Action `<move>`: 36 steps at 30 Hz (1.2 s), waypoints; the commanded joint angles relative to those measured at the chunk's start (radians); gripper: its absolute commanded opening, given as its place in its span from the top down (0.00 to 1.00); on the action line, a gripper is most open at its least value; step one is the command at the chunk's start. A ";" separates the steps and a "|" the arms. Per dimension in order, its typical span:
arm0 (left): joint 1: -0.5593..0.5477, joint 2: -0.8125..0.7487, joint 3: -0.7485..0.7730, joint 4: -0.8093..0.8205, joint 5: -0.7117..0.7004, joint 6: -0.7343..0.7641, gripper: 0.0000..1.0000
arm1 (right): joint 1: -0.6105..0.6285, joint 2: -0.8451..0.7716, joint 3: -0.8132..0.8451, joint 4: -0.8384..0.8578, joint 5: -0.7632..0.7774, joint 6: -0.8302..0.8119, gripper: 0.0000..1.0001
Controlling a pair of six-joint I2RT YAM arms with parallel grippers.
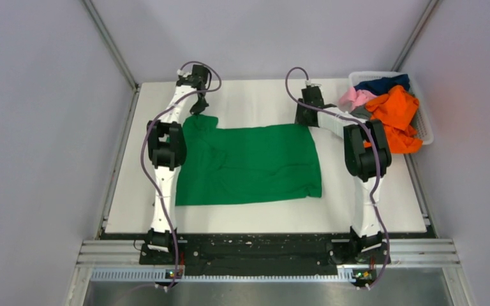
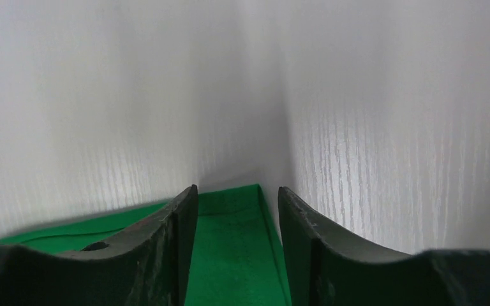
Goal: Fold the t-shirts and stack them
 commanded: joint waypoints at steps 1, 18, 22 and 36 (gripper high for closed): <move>-0.009 -0.130 -0.052 -0.015 0.018 0.001 1.00 | 0.013 -0.002 0.003 -0.014 0.020 0.002 0.56; -0.049 -0.337 -0.268 -0.032 -0.047 -0.042 1.00 | 0.082 -0.186 -0.124 0.047 0.035 -0.049 1.00; -0.056 -0.401 -0.375 -0.049 -0.058 -0.082 1.00 | 0.100 -0.279 -0.215 0.063 0.035 -0.044 1.00; -0.126 -0.731 -0.868 0.084 -0.088 -0.188 1.00 | 0.116 -0.556 -0.482 0.067 0.012 -0.069 1.00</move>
